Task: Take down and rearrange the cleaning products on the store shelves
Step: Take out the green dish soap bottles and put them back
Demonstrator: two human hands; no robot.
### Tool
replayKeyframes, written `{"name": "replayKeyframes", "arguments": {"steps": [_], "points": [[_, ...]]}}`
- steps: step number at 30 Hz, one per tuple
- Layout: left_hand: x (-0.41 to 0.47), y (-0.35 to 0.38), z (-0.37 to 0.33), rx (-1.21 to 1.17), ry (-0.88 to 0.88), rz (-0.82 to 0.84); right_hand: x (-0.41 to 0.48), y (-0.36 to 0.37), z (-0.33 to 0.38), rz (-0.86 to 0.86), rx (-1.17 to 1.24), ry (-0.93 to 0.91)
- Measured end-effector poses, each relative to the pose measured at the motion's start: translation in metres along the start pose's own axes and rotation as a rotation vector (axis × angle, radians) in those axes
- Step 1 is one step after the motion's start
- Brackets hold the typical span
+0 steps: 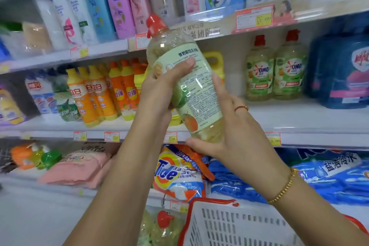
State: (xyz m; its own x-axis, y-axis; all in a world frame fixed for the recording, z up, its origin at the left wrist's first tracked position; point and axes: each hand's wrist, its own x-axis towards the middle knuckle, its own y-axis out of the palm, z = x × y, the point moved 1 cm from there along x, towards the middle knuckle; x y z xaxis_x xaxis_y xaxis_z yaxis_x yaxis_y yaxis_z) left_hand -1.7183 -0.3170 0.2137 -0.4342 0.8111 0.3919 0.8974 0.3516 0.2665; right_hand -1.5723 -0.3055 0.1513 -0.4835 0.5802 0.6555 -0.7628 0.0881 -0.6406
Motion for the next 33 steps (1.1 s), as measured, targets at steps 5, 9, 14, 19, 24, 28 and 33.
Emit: {"name": "replayKeyframes", "arguments": {"steps": [5, 9, 14, 19, 24, 28, 33], "points": [[0.007, -0.009, 0.001, 0.051, -0.104, 0.162, 0.0, -0.013, -0.021, 0.017, 0.413, 0.127], [0.016, -0.026, 0.012, -0.093, -0.192, 0.315, -0.009, -0.019, -0.024, 0.262, 1.042, 0.17], [0.025, -0.039, 0.029, -0.262, -0.298, 0.312, -0.013, -0.006, -0.02, 0.55, 1.636, 0.408], [0.024, -0.045, 0.034, -0.088, -0.466, 0.214, -0.004, -0.01, -0.002, 0.708, 1.867, 0.608], [0.021, -0.056, 0.033, -0.019, -0.43, 0.212, -0.003, -0.011, 0.001, 0.761, 1.853, 0.596], [0.014, -0.07, 0.03, -0.001, -0.442, 0.237, -0.01, 0.002, -0.007, 0.798, 1.823, 0.523], [-0.006, -0.106, 0.017, 0.1, -0.305, 0.126, -0.019, 0.052, -0.014, 0.761, 1.607, 0.516]]}}
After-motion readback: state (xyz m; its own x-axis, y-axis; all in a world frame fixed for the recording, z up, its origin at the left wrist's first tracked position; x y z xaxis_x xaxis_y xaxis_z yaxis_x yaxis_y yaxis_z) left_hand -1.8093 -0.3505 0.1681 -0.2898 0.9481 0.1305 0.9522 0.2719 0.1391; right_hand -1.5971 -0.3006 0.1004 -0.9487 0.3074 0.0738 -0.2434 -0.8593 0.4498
